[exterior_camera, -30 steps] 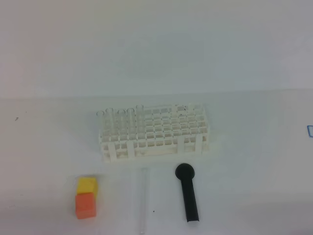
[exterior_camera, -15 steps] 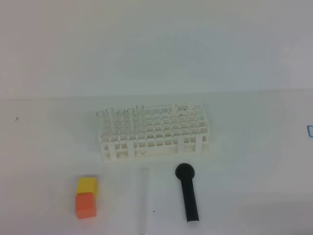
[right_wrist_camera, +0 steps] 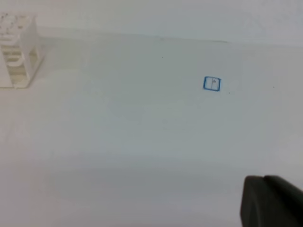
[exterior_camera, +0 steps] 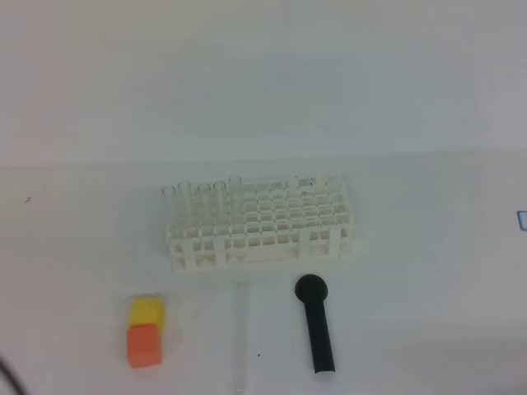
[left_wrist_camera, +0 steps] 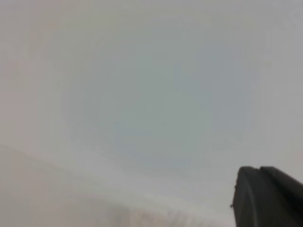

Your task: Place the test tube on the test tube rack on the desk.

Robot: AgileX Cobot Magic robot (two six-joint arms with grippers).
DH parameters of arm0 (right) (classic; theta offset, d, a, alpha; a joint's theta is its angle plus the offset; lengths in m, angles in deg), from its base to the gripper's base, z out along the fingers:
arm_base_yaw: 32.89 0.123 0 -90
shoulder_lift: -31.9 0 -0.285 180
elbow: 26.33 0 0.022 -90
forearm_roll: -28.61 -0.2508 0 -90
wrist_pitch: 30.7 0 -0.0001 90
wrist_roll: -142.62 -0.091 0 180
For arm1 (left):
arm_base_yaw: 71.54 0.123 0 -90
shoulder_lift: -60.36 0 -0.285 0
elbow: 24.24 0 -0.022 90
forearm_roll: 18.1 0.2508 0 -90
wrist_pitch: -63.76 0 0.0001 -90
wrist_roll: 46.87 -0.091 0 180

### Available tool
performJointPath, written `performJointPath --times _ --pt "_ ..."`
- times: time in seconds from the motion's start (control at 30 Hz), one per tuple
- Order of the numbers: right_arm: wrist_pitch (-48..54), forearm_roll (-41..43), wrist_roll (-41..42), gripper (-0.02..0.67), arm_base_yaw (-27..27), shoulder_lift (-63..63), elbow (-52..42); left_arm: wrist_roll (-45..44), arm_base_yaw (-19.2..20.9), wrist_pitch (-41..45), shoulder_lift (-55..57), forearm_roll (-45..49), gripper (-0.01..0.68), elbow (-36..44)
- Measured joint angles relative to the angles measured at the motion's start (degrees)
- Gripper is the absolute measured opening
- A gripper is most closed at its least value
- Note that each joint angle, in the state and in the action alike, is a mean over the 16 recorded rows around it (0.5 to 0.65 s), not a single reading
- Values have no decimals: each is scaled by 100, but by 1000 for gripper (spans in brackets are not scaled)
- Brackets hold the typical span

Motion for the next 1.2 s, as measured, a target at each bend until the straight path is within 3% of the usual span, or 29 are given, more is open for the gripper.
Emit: performJointPath --times 0.27,0.47,0.63,0.87,1.03,1.2 --pt "0 0 0 -1 0 0 0 -1562 -83 3061 2495 -93 -1 -1860" --pt "0 0 0 -1 0 0 0 -1438 -825 4254 4163 140 -1 -2603" --pt "0 0 0 -1 0 0 0 -217 -1901 4328 5214 935 -1 -2820" --pt "0 0 0 -1 0 0 0 1728 -3303 3705 6331 2217 12 -2921" --pt "0 0 0 -1 0 0 0 2336 -3690 3575 7065 2588 78 -3179" --pt "0 0 0 -1 0 0 0 2262 -3844 3638 7750 2739 167 -3637"
